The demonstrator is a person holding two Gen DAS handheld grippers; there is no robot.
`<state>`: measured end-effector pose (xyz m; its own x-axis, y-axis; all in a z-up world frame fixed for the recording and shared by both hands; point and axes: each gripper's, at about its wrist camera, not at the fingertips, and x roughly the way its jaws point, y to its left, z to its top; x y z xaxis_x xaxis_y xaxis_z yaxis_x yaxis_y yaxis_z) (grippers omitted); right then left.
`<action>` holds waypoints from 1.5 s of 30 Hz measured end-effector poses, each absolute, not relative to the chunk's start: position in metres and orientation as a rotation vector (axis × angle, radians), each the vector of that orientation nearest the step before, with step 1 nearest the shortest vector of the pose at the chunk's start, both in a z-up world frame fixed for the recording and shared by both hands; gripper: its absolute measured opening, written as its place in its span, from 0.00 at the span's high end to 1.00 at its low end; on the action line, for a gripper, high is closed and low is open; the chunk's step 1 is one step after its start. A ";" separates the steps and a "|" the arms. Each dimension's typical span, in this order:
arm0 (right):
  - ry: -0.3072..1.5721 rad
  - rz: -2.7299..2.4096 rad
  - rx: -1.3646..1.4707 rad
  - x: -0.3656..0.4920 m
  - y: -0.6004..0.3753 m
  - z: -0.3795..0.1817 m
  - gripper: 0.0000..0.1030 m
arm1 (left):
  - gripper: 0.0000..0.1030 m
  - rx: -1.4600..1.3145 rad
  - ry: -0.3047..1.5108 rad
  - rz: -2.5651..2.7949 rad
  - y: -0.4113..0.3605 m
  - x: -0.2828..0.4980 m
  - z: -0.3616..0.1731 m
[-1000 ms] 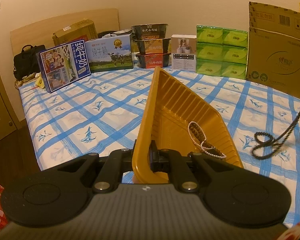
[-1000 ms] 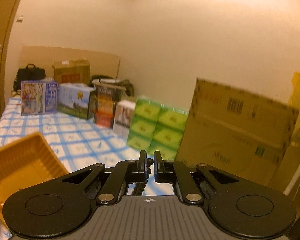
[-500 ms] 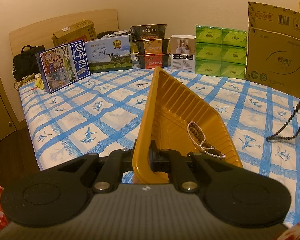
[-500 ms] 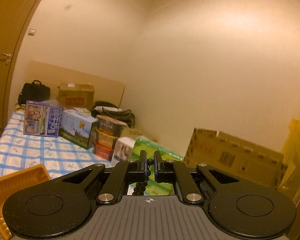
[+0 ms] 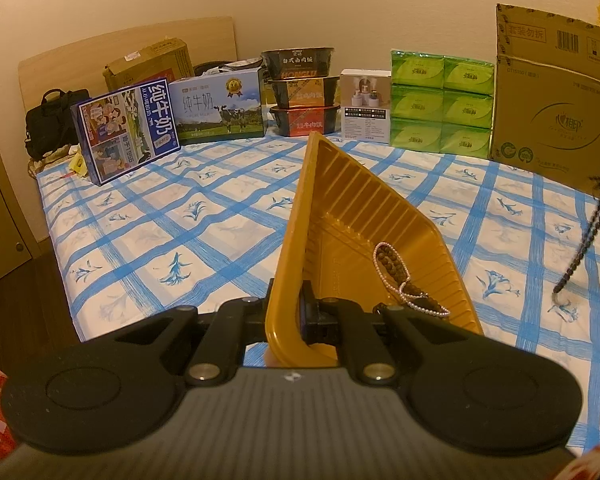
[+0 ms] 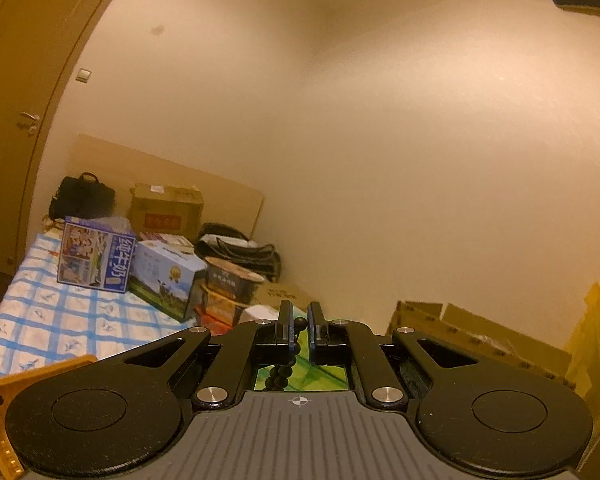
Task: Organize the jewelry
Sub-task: 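Lift the dark bead necklace high above the tray with the right tool, then lower the dark necklace into the tray and open the right tool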
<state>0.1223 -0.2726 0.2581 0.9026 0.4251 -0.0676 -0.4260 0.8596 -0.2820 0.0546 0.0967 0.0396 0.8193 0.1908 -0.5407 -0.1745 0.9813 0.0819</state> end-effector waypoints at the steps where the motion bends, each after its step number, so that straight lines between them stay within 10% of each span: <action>1: 0.000 0.453 -0.299 0.122 -0.270 0.260 0.94 | 0.93 0.030 0.579 0.195 0.096 0.055 0.040; 33: -0.082 0.807 -0.424 0.144 -0.102 0.286 0.94 | 0.93 0.004 0.575 0.191 0.095 0.053 0.039; 45: 0.189 0.965 -0.618 0.170 -0.043 0.222 0.94 | 0.93 -0.013 0.573 0.192 0.100 0.053 0.039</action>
